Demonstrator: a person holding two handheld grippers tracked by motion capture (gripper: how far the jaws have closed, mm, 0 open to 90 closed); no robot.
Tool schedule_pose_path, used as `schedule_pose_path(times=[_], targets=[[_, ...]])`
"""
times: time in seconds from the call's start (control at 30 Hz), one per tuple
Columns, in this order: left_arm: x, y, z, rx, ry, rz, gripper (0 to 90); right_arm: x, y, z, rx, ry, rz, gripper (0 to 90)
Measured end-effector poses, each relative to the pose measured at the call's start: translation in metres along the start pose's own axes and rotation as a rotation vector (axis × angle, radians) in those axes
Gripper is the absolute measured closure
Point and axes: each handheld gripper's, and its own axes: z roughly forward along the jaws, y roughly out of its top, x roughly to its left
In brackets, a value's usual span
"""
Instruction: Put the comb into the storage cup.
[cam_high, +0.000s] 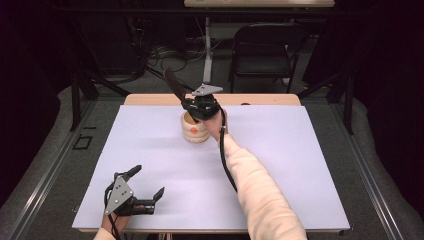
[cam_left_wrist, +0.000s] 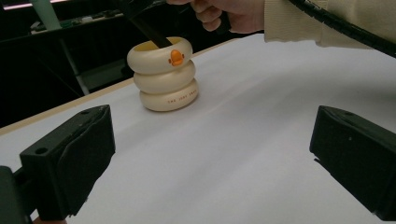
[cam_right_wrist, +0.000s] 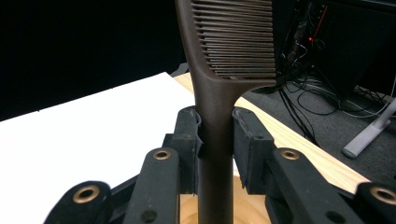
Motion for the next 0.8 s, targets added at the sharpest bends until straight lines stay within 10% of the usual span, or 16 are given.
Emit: schedule_pose_path(times=[0.8], targets=[[0.0,-0.0002,0.0002,0.001,-0.001,-0.003,0.2,-0.0038,-0.0101,0.002,0.023,0.0,0.003,72.0]])
